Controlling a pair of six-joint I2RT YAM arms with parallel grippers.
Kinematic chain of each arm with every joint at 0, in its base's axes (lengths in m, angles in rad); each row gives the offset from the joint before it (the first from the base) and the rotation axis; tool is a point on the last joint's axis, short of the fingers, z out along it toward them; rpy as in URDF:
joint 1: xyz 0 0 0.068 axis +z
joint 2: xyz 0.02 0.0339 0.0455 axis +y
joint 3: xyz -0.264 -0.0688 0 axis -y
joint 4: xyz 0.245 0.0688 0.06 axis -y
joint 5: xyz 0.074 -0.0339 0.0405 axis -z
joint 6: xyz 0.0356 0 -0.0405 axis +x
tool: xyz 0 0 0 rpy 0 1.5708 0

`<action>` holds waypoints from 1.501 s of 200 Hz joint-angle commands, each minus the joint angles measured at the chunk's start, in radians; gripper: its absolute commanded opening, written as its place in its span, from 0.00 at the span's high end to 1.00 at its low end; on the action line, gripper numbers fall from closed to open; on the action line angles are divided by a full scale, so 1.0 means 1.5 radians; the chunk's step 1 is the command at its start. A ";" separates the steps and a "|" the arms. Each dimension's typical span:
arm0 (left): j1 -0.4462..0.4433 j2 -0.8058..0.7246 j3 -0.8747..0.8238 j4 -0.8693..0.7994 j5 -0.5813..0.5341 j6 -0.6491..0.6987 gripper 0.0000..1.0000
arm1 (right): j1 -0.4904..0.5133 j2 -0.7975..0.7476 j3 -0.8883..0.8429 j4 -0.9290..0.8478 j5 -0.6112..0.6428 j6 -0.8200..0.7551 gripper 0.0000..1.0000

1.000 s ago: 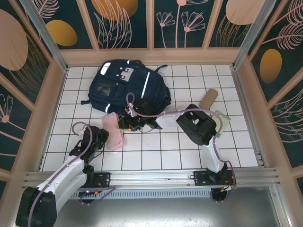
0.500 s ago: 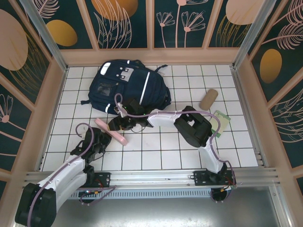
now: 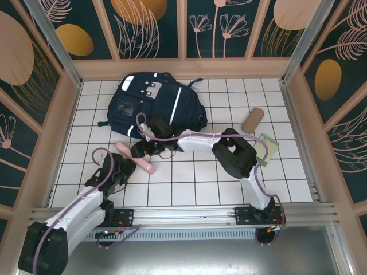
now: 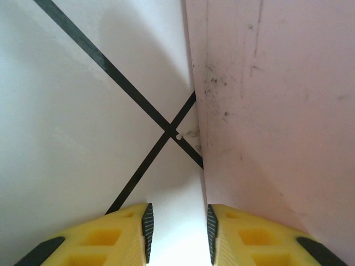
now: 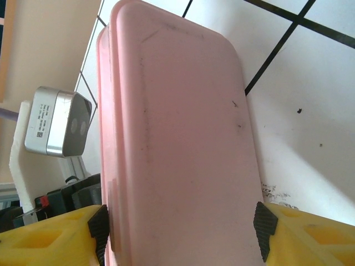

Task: Pack the student bag

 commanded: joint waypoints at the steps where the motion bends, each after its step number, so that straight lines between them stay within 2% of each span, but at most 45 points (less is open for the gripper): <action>1: -0.003 0.002 0.014 -0.023 0.012 0.016 0.63 | 0.008 0.006 0.016 -0.065 0.017 -0.031 0.26; 12: -0.003 0.004 0.019 -0.025 0.007 0.020 0.60 | 0.009 0.003 0.013 -0.060 0.008 -0.030 0.25; 78: -0.003 0.051 0.050 -0.002 0.015 0.039 0.59 | 0.008 -0.024 -0.007 -0.007 -0.055 -0.013 0.22; 119: -0.003 0.047 0.072 -0.006 0.013 0.046 0.59 | 0.001 -0.032 -0.012 0.019 -0.079 0.005 0.18; 142: -0.003 0.042 0.077 -0.007 0.014 0.054 0.54 | -0.009 -0.027 -0.017 0.014 -0.069 0.009 0.19; 161: -0.003 0.032 0.077 -0.023 0.005 0.053 0.54 | -0.017 -0.023 -0.025 0.005 -0.053 0.010 0.28; 181: -0.003 0.018 0.079 -0.059 -0.015 0.050 0.56 | -0.026 -0.026 -0.047 0.015 -0.041 0.017 0.43; 194: -0.003 0.005 0.082 -0.082 -0.024 0.046 0.57 | -0.031 -0.023 -0.054 0.015 -0.037 0.018 0.58; 227: -0.003 -0.022 0.100 -0.125 -0.044 0.051 0.55 | -0.035 -0.033 -0.066 0.014 -0.011 0.016 0.62; 242: -0.004 -0.021 0.115 -0.140 -0.051 0.064 0.55 | -0.038 -0.047 -0.073 0.018 -0.006 0.015 0.82; 249: -0.003 -0.017 0.127 -0.146 -0.055 0.073 0.55 | -0.040 -0.054 -0.078 0.020 -0.006 0.016 0.89; 300: -0.003 0.066 0.262 -0.159 -0.066 0.181 0.53 | -0.075 -0.166 -0.171 0.038 0.012 0.031 0.87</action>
